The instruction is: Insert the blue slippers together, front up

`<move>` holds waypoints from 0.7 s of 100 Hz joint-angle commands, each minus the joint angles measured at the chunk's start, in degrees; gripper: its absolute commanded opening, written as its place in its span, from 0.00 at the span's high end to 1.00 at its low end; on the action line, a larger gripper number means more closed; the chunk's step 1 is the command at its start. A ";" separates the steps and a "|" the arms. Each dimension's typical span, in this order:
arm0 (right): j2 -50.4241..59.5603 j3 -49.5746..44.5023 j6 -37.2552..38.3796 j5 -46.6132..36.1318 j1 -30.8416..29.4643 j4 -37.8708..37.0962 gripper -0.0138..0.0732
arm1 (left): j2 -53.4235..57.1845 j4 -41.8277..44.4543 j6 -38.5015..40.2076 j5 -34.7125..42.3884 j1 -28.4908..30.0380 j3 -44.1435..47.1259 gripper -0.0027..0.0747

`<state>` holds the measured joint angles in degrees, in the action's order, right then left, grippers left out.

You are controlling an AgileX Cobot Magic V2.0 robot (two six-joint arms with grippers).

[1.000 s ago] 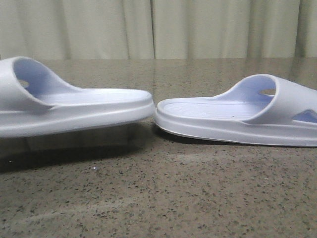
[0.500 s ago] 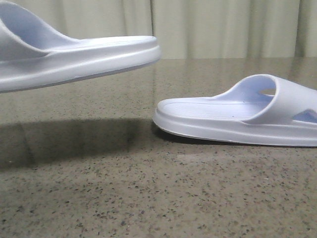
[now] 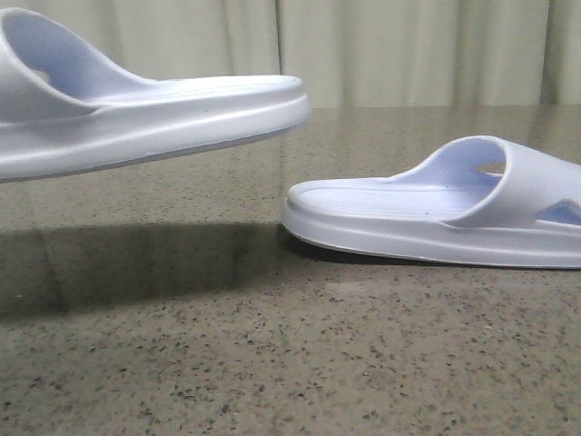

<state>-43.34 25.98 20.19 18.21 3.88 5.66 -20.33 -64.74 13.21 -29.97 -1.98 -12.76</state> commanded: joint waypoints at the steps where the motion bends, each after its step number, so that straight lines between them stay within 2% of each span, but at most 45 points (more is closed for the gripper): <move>1: -3.63 1.43 0.57 -6.60 -0.12 2.14 0.29 | -0.28 -1.85 0.01 1.17 -0.87 -1.58 0.94; 32: -14.63 1.43 0.57 -8.47 -0.12 6.90 0.29 | -0.28 -1.85 0.01 1.17 -0.87 -1.58 0.94; 70: -18.79 1.43 0.57 -8.68 -0.12 12.10 0.29 | -0.28 -1.85 0.01 1.17 -0.87 -1.58 0.94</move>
<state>-61.63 26.45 20.49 8.64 3.88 15.91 -20.33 -64.38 13.21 -30.31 -2.38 -12.76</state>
